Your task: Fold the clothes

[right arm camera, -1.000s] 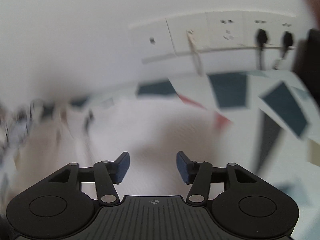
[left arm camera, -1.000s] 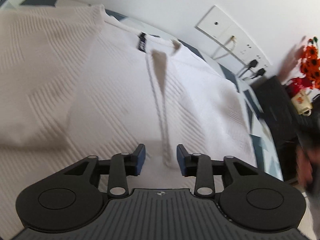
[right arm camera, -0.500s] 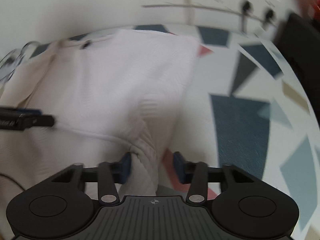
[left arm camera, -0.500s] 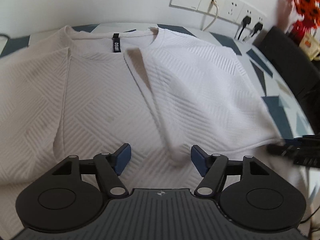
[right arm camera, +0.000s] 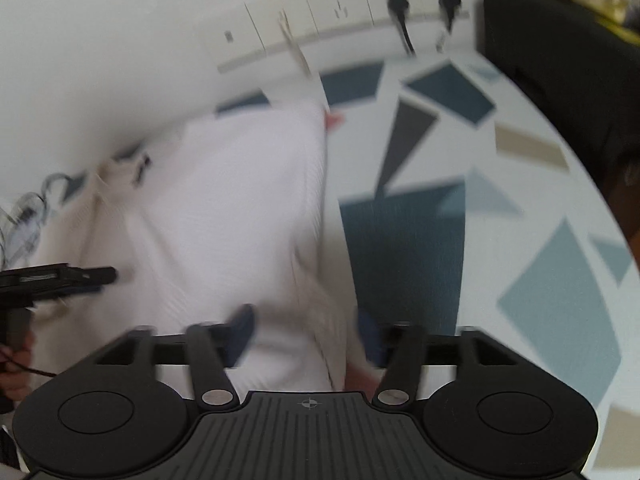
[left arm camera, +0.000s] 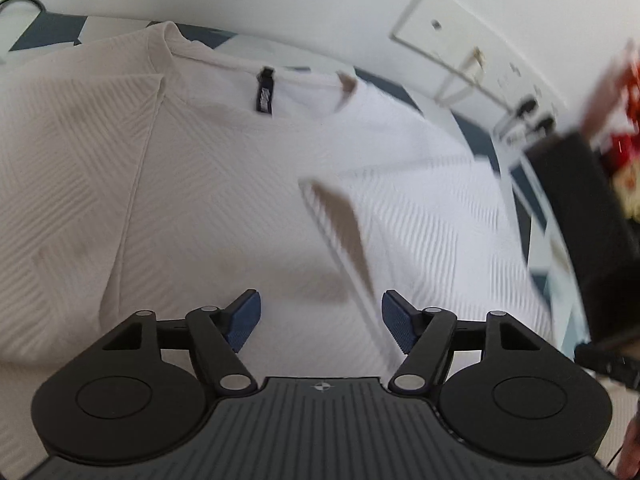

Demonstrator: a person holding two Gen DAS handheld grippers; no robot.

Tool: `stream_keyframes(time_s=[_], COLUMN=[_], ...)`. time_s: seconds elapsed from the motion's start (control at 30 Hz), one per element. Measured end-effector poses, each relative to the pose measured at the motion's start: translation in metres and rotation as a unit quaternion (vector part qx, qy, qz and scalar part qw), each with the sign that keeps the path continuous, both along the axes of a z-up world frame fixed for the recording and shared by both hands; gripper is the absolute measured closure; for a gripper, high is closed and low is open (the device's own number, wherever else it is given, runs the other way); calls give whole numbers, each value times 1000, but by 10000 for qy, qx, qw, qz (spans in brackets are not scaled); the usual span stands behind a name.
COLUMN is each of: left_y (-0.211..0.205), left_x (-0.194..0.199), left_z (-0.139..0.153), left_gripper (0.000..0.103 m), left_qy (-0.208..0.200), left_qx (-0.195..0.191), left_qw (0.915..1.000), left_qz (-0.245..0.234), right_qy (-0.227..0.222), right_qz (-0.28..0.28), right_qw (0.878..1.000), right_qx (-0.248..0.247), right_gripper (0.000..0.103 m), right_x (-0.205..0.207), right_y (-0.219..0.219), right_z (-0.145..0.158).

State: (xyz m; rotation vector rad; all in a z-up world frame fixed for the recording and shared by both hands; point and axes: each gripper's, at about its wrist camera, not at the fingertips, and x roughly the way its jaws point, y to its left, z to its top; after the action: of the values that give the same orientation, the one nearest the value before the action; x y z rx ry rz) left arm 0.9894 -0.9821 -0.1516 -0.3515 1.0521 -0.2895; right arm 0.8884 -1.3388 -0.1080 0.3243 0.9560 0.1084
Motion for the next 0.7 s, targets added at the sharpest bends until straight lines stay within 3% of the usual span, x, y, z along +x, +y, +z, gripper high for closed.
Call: stream_keyframes(time_s=[0.1, 0.23, 0.27, 0.37, 0.43, 0.5, 0.53, 0.57, 0.6, 0.7], left_y=[-8, -21, -23, -27, -29, -35, -38, -40, -42, -50], left_x=[27, 59, 63, 71, 73, 72, 72, 73, 74, 84], left_z=[6, -3, -4, -9, -12, -11, -10, -7, -5, 6], left_gripper=[38, 41, 47, 87, 91, 94, 95, 96, 96, 97], left_qy=[-95, 24, -22, 167, 194, -29, -134, -251, -369, -770], left_qx=[-142, -63, -56, -254, -390, -310, -247, -213, -181, -5], left_qw=[9998, 9996, 9994, 9985, 9980, 9992, 9994, 9994, 9991, 9969], left_qz=[97, 273, 333, 447, 467, 265, 187, 136, 86, -130], right_qy=[-200, -540, -589, -578, -528, -493, -477, -463, -489, -659], right_qz=[-109, -212, -233, -194, -48, 222, 361, 467, 508, 295], right_qw=[9996, 9982, 9979, 9981, 9978, 9952, 9933, 9912, 9899, 9932], right_qx=[145, 123, 101, 6, -407, -810, -987, -1144, -1230, -913], right_gripper=[42, 43, 44, 46, 46, 47, 50, 74, 88, 95], right_x=[26, 91, 109, 165, 197, 216, 224, 231, 233, 232], right_y=[-6, -9, -7, 4, 19, 34, 40, 45, 45, 30], right_z=[8, -2, -8, -29, -42, -53, -58, -63, -65, -65])
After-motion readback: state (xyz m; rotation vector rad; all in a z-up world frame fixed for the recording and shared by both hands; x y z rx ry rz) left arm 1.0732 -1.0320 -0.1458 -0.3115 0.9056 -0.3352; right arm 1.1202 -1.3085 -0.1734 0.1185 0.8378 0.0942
